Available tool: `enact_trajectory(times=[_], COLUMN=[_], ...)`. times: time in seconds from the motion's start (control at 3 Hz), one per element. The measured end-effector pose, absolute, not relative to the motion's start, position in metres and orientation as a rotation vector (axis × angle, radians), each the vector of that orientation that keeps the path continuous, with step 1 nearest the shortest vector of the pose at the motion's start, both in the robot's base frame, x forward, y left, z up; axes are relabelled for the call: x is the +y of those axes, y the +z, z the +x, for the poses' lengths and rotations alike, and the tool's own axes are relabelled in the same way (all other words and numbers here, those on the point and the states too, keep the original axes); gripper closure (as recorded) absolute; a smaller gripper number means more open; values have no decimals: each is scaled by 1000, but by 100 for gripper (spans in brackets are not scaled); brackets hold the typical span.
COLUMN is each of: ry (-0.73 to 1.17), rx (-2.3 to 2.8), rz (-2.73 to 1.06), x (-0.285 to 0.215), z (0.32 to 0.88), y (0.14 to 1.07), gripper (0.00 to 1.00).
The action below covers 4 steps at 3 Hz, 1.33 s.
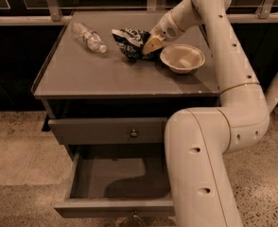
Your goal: Place blue chip bag into middle drawer
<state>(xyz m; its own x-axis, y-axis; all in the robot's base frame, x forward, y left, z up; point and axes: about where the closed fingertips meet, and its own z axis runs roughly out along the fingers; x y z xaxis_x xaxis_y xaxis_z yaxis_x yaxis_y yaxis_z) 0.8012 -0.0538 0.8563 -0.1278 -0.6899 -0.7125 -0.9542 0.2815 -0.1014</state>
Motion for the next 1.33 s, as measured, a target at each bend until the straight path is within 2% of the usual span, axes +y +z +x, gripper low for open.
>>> enact_trajectory(times=[1.0, 1.33], ry=[306, 256], rx=[1825, 1796], rz=[-1674, -1660], x=[-34, -50], z=[781, 775], y=[914, 939], gripper=[100, 100])
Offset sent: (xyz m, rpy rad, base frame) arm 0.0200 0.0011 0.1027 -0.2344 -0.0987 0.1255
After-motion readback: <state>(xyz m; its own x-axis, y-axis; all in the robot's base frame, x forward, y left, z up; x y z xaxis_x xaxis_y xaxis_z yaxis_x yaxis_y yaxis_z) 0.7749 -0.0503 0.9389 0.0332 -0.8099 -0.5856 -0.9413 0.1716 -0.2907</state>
